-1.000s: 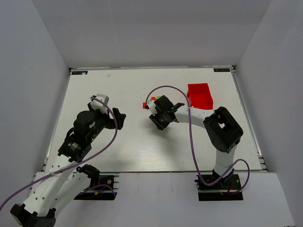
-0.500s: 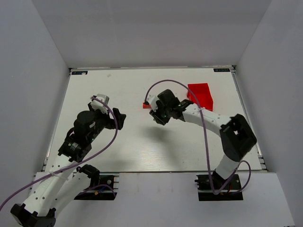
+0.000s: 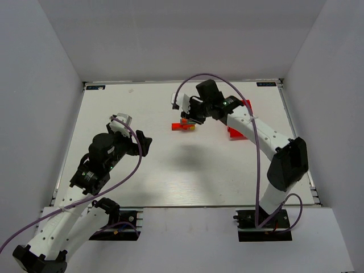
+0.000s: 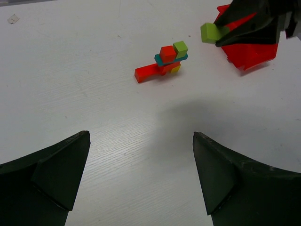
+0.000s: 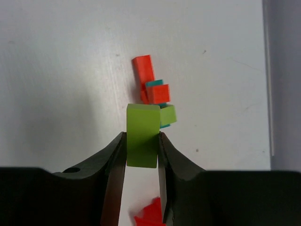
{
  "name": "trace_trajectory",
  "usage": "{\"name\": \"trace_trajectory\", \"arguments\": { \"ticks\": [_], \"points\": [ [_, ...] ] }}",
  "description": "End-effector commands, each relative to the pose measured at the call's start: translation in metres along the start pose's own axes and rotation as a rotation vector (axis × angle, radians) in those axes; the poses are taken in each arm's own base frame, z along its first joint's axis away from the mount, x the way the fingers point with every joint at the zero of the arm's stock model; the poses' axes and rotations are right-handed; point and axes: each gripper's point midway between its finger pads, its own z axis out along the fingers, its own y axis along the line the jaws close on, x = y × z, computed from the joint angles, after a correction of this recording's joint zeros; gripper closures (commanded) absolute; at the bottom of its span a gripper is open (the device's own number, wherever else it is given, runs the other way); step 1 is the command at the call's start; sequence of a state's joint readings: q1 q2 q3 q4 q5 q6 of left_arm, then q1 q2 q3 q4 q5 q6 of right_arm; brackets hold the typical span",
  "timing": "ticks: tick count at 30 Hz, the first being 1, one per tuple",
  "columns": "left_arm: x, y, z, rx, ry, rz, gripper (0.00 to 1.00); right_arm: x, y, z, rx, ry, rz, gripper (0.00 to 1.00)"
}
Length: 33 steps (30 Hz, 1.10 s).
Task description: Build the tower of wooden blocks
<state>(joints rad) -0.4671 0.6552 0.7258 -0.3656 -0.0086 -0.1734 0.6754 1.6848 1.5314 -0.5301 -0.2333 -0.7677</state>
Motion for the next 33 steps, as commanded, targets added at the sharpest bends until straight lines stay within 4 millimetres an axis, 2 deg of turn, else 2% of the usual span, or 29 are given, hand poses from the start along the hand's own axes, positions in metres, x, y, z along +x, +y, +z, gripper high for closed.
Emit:
{"name": "trace_trajectory", "arguments": {
  "ticks": [1, 2, 3, 4, 5, 7, 8, 9, 11, 15, 24, 26, 27, 28, 33],
  "points": [
    [-0.003, -0.006, 0.000, 0.032, -0.014, 0.009, 0.00, -0.029, -0.042, -0.018, 0.045, -0.026, -0.097, 1.00],
    [-0.005, -0.006, -0.002, 0.033, -0.023, 0.009, 0.00, -0.027, -0.060, -0.003, 0.029, -0.007, -0.114, 1.00],
    [-0.005, -0.006, -0.002, 0.033, -0.023, 0.009, 0.00, -0.018, -0.046, -0.002, -0.071, 0.019, -0.106, 1.00],
    [-0.005, -0.004, -0.002, 0.025, -0.024, 0.007, 0.00, -0.011, -0.049, 0.003, -0.117, 0.046, -0.099, 1.00],
    [-0.005, -0.004, -0.002, 0.025, -0.024, 0.007, 0.00, -0.002, -0.047, 0.018, -0.172, 0.047, -0.135, 1.00],
    [-0.005, -0.004, -0.002, 0.025, -0.024, 0.007, 0.00, 0.005, -0.051, 0.020, -0.204, 0.049, -0.140, 1.00],
    [-0.005, -0.004, -0.002, 0.025, -0.024, 0.007, 0.00, 0.006, -0.053, 0.025, -0.218, 0.030, -0.201, 1.00],
    [-0.005, -0.004, -0.002, 0.025, -0.024, 0.007, 0.00, 0.015, -0.053, 0.026, -0.230, 0.036, -0.202, 1.00],
    [-0.005, -0.003, -0.002, 0.025, -0.024, 0.016, 0.00, 0.017, -0.053, 0.027, -0.251, 0.017, -0.255, 1.00],
    [-0.005, -0.005, -0.002, 0.034, -0.023, 0.016, 0.00, 0.025, -0.054, 0.030, -0.299, 0.006, -0.253, 1.00],
    [-0.007, -0.007, -0.002, 0.046, -0.030, 0.016, 0.00, 0.041, -0.039, 0.044, -0.385, -0.011, -0.264, 1.00],
    [-0.007, -0.007, -0.002, 0.046, -0.030, 0.016, 0.00, 0.040, -0.039, 0.048, -0.387, -0.018, -0.266, 1.00],
    [-0.007, -0.007, -0.002, 0.046, -0.030, 0.016, 0.00, 0.046, -0.045, 0.048, -0.378, -0.015, -0.257, 1.00],
    [-0.007, -0.007, -0.002, 0.046, -0.030, 0.016, 0.00, 0.040, -0.041, 0.052, -0.384, -0.023, -0.270, 1.00],
    [-0.007, -0.007, -0.002, 0.046, -0.030, 0.016, 0.00, 0.038, -0.044, 0.057, -0.366, -0.027, -0.237, 1.00]
  ]
}}
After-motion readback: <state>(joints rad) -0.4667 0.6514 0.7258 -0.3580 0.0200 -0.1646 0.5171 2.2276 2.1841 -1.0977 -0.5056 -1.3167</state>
